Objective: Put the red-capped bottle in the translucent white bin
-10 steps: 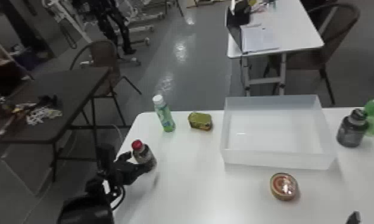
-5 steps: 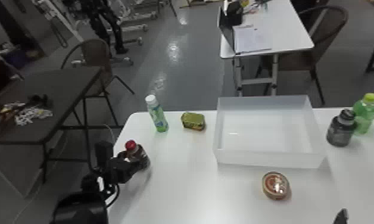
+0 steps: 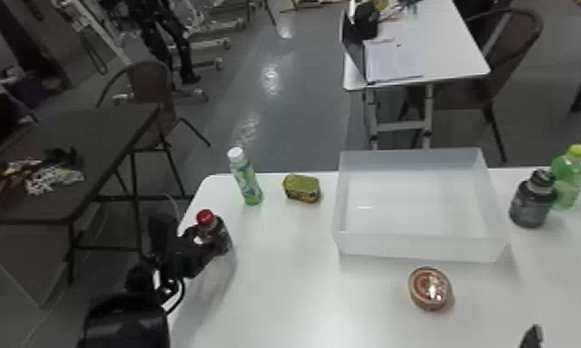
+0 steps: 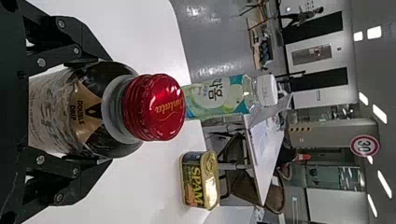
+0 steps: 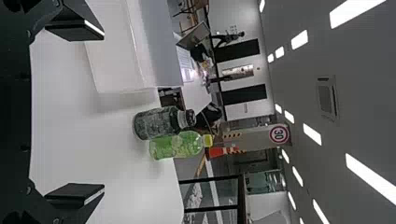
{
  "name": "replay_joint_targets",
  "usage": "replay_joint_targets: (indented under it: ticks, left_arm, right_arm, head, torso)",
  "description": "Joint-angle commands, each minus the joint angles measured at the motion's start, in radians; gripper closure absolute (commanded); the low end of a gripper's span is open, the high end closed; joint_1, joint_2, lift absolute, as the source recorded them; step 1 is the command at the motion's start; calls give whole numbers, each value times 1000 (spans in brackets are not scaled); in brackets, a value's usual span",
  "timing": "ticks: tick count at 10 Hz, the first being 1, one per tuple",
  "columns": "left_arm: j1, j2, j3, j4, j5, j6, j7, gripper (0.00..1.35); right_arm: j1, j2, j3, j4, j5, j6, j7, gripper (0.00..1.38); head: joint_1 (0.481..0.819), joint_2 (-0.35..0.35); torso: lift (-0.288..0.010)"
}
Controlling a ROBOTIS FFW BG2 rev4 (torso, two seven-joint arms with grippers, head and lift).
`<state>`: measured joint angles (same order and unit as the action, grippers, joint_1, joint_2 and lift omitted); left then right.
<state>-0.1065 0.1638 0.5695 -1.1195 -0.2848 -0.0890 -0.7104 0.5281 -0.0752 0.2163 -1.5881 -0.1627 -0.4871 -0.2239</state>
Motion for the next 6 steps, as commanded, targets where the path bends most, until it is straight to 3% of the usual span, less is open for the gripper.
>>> replay_joint_targets:
  ticks: [1,3,6]
  left_arm:
    - [37,-64,-20,-126,81,29,0,825]
    - [84,-78,-189,-267,259,72,59,825]
    - [39,-61,-425,-287,420,87,82,825]
  right_arm:
    - [-2,0,0,0,-1,1,0,142]
    - [-5,0,0,4,-3,1,1,142]
    - [-17,0,0,13,-9,1,15,142]
  head:
    - [695,318]
    - [695,270]
    - [695,130]
  torso:
    - [-35]
    - [-35]
    - [-35]
